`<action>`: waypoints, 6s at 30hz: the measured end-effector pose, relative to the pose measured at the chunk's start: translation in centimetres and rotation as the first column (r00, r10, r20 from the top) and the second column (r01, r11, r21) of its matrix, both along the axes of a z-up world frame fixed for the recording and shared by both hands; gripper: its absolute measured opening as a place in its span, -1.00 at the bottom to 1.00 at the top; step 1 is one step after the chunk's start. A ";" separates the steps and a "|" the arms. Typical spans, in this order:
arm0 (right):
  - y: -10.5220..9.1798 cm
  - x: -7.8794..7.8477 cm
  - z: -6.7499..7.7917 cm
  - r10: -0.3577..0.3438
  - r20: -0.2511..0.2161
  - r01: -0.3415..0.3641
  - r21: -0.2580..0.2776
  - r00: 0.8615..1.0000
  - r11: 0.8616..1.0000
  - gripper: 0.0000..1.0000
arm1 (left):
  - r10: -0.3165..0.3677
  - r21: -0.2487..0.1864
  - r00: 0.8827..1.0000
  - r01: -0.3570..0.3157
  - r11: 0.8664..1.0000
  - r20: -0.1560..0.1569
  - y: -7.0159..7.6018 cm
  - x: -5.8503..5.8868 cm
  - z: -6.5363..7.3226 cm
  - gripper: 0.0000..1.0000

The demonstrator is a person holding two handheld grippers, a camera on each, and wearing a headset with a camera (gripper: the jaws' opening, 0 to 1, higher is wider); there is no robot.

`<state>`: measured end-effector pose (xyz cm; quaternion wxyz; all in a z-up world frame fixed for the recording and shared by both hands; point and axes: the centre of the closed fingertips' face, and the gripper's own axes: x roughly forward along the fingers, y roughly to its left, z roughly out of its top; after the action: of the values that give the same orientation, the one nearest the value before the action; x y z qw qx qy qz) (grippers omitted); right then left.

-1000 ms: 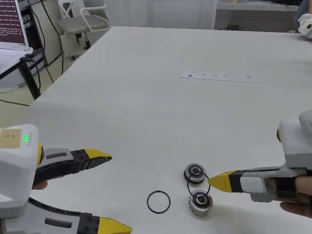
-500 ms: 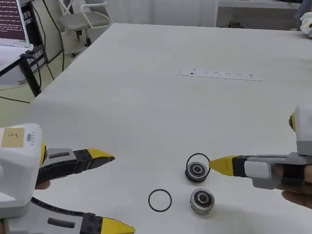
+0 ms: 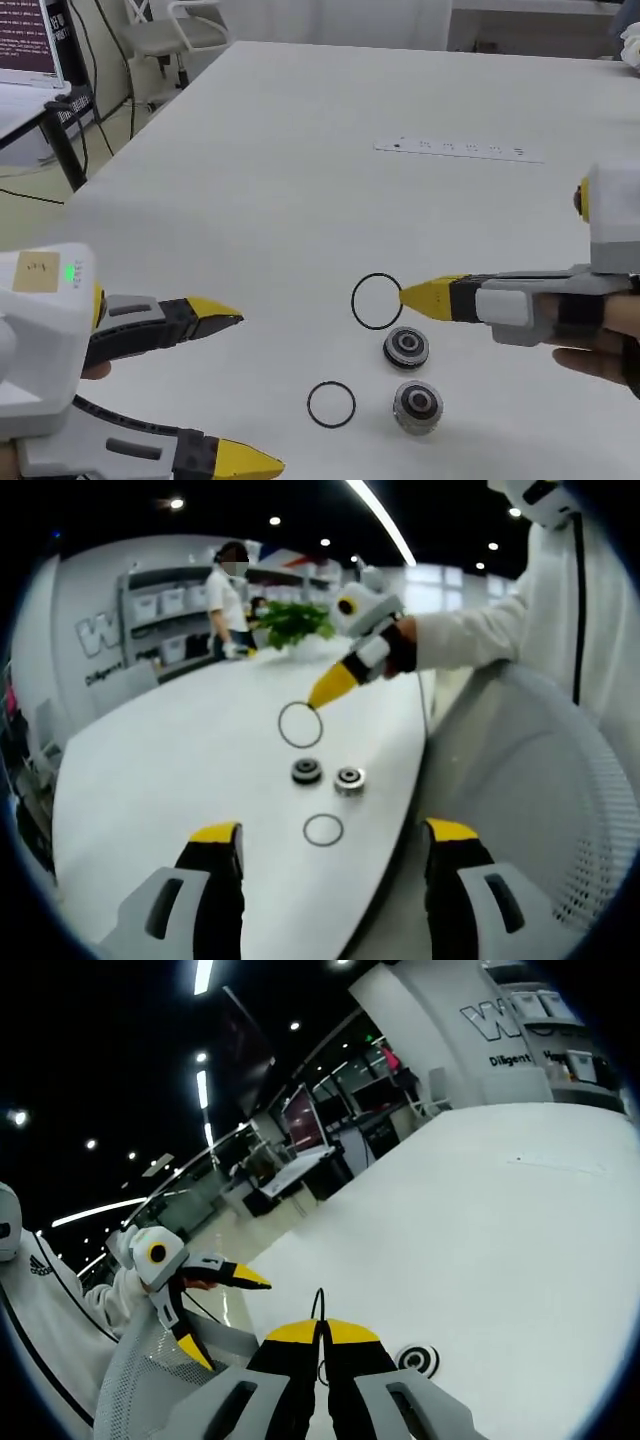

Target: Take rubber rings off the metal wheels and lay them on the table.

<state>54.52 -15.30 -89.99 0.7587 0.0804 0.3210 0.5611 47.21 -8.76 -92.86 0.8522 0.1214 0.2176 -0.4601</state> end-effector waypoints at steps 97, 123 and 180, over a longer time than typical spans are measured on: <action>-2.9 4.1 -5.8 -0.059 0.124 0.075 -0.124 0.990 0.989 -0.59 | -0.105 0.090 0.990 0.096 0.991 0.098 -1.9 3.3 4.1 0.47; -5.0 3.2 -10.1 0.041 0.101 -0.015 -0.246 0.994 0.969 -0.47 | -0.272 0.078 0.937 0.261 0.962 0.221 -10.8 12.3 4.5 0.07; -4.8 3.5 -11.9 0.204 0.282 -0.094 -0.359 0.937 0.928 -0.79 | -0.167 0.060 0.986 0.166 0.984 0.017 -11.2 12.2 -7.4 -0.72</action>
<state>58.04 -20.13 -101.94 0.7571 -0.1673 0.2934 0.5593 59.37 -19.94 -100.23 0.8092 0.1691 0.2104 -0.5219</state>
